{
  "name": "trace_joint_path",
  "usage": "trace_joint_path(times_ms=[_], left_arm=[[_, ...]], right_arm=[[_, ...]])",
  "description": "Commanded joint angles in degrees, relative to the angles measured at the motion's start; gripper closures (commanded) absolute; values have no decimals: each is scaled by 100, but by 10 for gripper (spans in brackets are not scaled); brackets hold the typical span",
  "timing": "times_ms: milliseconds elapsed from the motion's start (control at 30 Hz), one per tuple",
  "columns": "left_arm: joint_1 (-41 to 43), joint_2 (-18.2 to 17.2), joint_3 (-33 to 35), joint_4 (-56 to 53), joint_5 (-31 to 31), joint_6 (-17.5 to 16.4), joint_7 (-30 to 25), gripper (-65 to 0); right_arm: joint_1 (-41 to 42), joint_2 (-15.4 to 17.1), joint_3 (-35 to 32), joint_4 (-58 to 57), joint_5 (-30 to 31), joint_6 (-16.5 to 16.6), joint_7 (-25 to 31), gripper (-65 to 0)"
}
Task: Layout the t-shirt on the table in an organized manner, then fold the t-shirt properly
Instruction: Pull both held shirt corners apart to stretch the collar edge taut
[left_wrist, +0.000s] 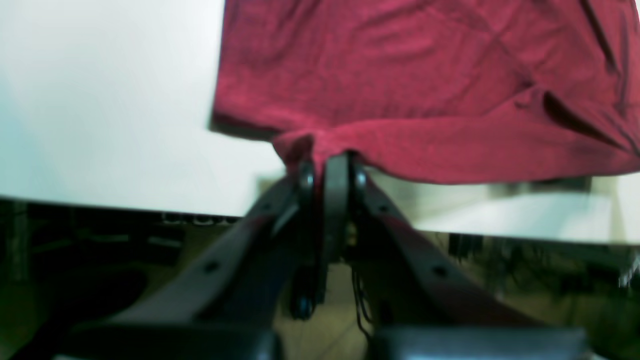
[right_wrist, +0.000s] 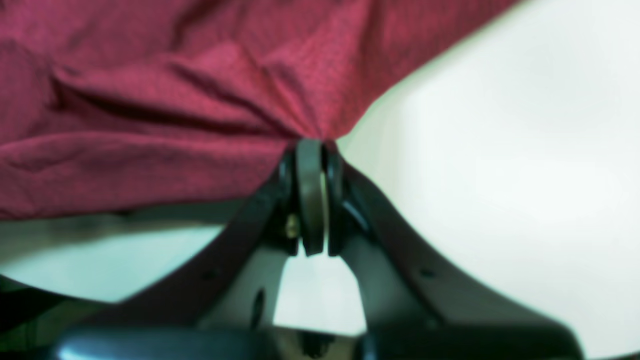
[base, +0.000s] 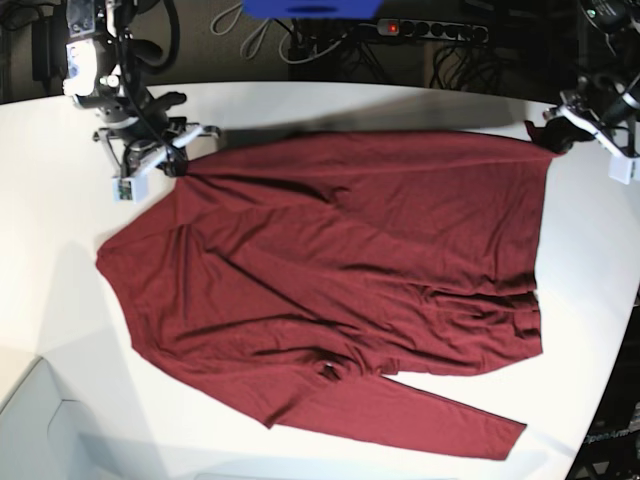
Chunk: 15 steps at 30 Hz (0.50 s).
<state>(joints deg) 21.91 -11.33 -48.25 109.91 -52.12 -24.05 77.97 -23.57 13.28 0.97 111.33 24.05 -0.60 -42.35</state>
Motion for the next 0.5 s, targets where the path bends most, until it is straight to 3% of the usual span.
trace_joint_path(times_ms=[0, 200, 467], left_arm=[[2, -58, 56, 82, -94, -25, -66, -4], [37, -49, 645, 82, -67, 10, -110, -4], [2, -111, 680, 82, -67, 10, -74, -4]], right_arm=[[-65, 57, 39, 107, 25, 29, 222, 0], [-513, 92, 48, 124, 25, 29, 591, 0], [-856, 92, 162, 133, 8, 29, 635, 0]])
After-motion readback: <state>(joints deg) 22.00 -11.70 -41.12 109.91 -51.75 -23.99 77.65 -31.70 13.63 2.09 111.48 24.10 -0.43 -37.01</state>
